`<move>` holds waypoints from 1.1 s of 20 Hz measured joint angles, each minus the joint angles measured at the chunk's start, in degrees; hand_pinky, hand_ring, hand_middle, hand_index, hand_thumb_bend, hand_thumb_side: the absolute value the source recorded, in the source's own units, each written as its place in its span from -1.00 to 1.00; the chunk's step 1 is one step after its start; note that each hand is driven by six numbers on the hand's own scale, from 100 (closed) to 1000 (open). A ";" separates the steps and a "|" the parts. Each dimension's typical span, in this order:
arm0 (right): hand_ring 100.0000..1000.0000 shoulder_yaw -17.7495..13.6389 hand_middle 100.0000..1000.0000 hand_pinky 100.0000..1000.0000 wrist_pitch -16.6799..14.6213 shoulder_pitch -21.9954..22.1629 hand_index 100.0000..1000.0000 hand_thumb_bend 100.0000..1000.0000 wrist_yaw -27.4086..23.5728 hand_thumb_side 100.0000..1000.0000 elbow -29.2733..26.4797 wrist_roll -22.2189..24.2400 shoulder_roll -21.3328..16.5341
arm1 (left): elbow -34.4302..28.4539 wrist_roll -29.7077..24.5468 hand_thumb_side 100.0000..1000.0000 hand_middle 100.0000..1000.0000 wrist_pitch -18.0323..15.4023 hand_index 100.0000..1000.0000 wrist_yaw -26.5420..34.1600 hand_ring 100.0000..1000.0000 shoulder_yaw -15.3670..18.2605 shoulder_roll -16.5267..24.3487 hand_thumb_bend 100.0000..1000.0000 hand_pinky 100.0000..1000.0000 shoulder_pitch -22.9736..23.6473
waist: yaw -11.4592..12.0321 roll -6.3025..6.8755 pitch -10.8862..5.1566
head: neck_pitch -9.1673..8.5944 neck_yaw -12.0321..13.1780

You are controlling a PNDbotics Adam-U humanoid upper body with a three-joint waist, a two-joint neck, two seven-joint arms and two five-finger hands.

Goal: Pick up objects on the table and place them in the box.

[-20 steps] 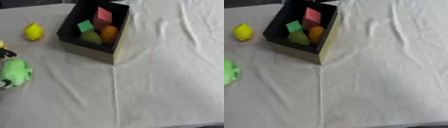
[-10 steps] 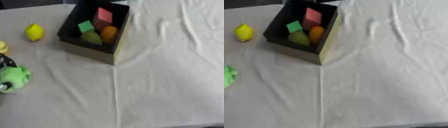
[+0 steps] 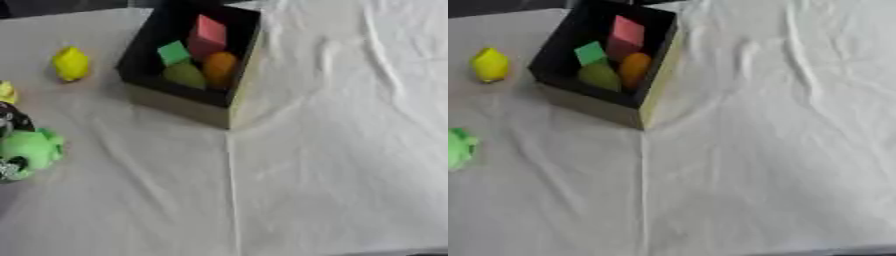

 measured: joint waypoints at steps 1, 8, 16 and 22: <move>0.68 -0.08 0.04 0.70 0.03 0.07 0.32 -1.00 -0.02 -0.50 0.00 -0.07 0.00 | -1.88 0.45 -1.00 -0.27 0.27 -0.09 0.04 -0.10 0.71 0.02 -1.00 0.03 -0.22 | 0.18 0.00 0.00 | 0.01 -0.15; 0.67 -0.28 0.04 0.70 -0.05 0.09 0.32 -1.00 -0.05 -0.54 -0.01 -0.42 -0.02 | -9.40 3.83 -1.00 -0.29 -0.44 -0.11 2.19 -0.13 3.69 0.53 -1.00 -0.01 -7.71 | 0.82 0.00 0.00 | 0.11 -0.75; 0.68 -0.25 0.05 0.70 -0.06 0.07 0.32 -1.00 -0.05 -0.59 -0.02 -0.42 -0.04 | -9.70 4.14 -0.98 -0.33 -0.83 -0.15 4.00 -0.19 2.79 -3.28 -1.00 -0.08 -20.77 | 1.01 -0.03 -0.07 | 0.18 -0.86; 0.68 0.14 0.05 0.70 -0.18 -0.97 0.32 -1.00 -0.11 -0.60 -0.07 -0.27 0.44 | -3.98 3.34 -0.93 -0.36 -0.29 -0.17 5.54 -0.23 -0.61 -12.24 -1.00 -0.14 -30.94 | -0.50 -0.34 -0.07 | -0.36 -0.56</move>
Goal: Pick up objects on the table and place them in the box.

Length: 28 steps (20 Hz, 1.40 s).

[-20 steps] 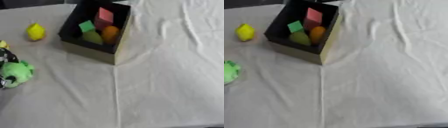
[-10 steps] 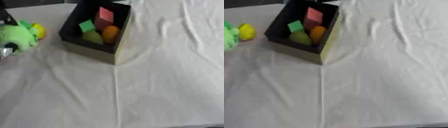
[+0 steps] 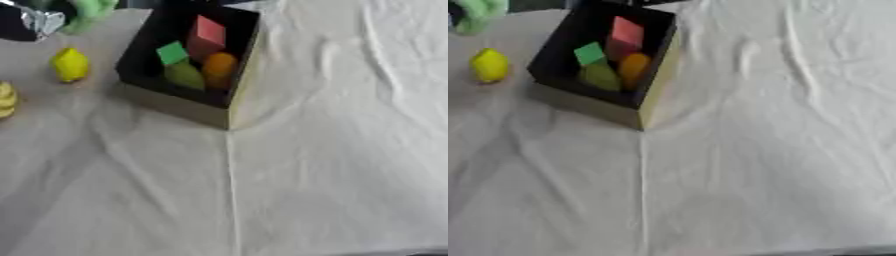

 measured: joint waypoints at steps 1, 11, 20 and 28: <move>0.68 0.04 0.05 0.70 -0.03 -0.28 0.32 -1.00 -0.07 -0.61 -0.01 0.04 0.16 | 1.60 0.17 -0.93 -0.36 -0.12 -0.17 0.03 -0.23 -0.56 -1.56 -1.00 -0.15 -0.96 | -0.32 -0.12 0.00 | -0.21 -0.02; 0.67 0.74 0.05 0.70 0.14 -2.61 0.32 -1.00 -0.31 -0.60 -0.02 0.42 2.12 | 17.34 4.09 -0.92 -0.33 -2.34 -0.14 -1.39 -0.21 -4.04 -12.30 -1.00 -0.13 -5.26 | -1.87 -0.61 0.00 | -0.82 0.23; 0.67 0.98 0.05 0.70 0.35 -3.17 0.32 -1.00 -0.33 -0.55 -0.02 0.64 3.09 | 28.34 4.68 -0.89 0.05 -6.47 0.40 -3.66 0.17 -5.73 -16.94 -0.81 0.29 -5.93 | -2.61 -0.61 0.00 | -1.19 0.99; 0.67 0.97 0.04 0.70 0.38 -3.25 0.31 -1.00 -0.37 -0.54 -0.01 0.66 3.44 | 29.97 4.79 0.20 0.57 -8.94 0.96 -8.09 0.64 -5.25 -17.05 0.28 0.74 -5.91 | -2.55 -0.61 0.00 | -1.12 0.93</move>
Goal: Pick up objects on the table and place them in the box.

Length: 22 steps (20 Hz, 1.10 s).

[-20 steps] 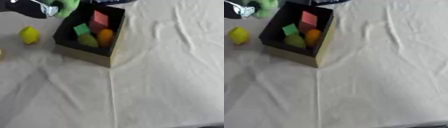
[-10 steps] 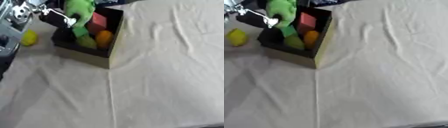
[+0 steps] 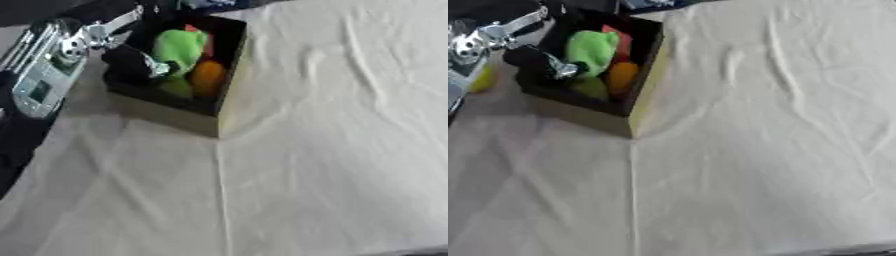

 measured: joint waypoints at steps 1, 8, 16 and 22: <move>0.67 0.00 0.04 0.70 0.00 0.01 0.31 -1.00 0.00 -0.53 0.00 0.00 0.00 | 0.00 0.49 0.15 0.57 0.01 0.96 -0.52 0.63 0.24 0.01 0.18 0.73 0.00 | 0.02 0.00 0.00 | 0.02 -0.01; 0.67 -0.03 0.04 0.70 0.02 0.30 0.31 -1.00 -0.01 -0.54 0.05 -0.02 0.00 | -3.47 3.82 0.04 0.50 1.00 0.87 1.53 0.58 2.53 1.08 -0.12 0.65 0.04 | 0.78 0.00 0.00 | 0.48 -0.38; 0.67 -0.34 0.05 0.70 0.07 1.36 0.32 -1.00 -0.01 -0.57 0.24 -0.18 -0.02 | -14.68 4.76 -0.02 0.48 4.84 0.72 8.17 0.58 6.60 8.05 -0.18 0.64 3.73 | 2.52 0.00 -1.50 | 1.33 -1.00; 0.68 -0.37 0.05 0.70 0.01 2.02 0.32 -1.00 -0.01 -0.64 0.34 -0.59 -0.13 | -19.58 5.16 -0.04 0.53 7.59 0.78 9.93 0.62 10.03 14.34 -0.21 0.68 9.13 | 4.11 -0.70 -2.68 | 2.01 -0.56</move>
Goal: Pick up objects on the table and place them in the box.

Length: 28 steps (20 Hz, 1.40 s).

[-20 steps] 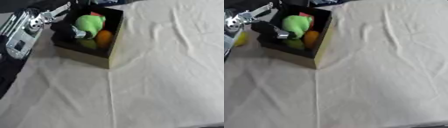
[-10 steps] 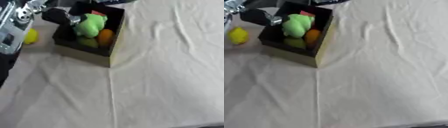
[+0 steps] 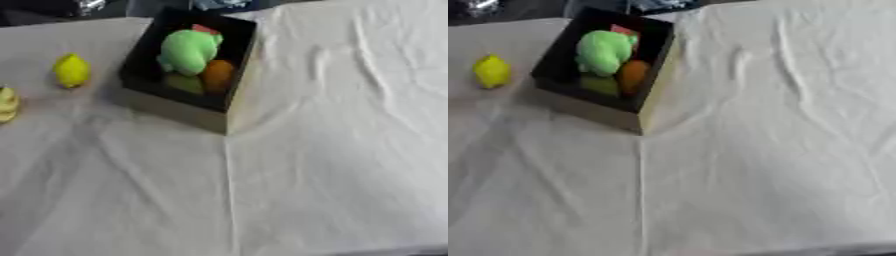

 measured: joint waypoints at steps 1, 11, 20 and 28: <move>0.68 0.00 0.05 0.70 -0.01 0.14 0.32 -1.00 0.00 -0.64 0.00 -0.03 -0.10 | -0.30 0.17 -0.04 0.53 0.33 0.79 0.02 0.62 0.51 1.00 -0.20 0.68 0.98 | 0.27 -0.26 -0.24 | 0.00 0.24; 0.68 -0.01 0.04 0.69 0.27 0.75 0.32 -1.00 0.00 -0.65 0.00 -0.53 -0.57 | 0.16 -1.96 -0.14 0.62 0.97 0.83 0.01 0.68 2.51 7.92 -0.11 0.75 9.75 | 1.59 -1.62 -0.35 | -0.35 2.41; 0.68 -0.25 0.04 0.69 0.62 0.78 0.31 -1.00 0.00 -0.64 0.00 -0.91 -0.67 | 6.39 -5.85 -0.22 0.62 0.53 0.83 0.11 0.69 2.47 8.49 -0.01 0.75 12.02 | 1.66 -2.46 -0.33 | -0.59 2.88; 0.68 -0.34 0.04 0.69 0.80 0.79 0.31 -1.00 0.00 -0.60 0.02 -1.07 -0.67 | 13.11 -7.48 -0.31 0.61 0.37 0.82 -2.34 0.68 2.13 8.31 -0.05 0.75 12.10 | 1.43 -2.66 -0.16 | -0.61 3.09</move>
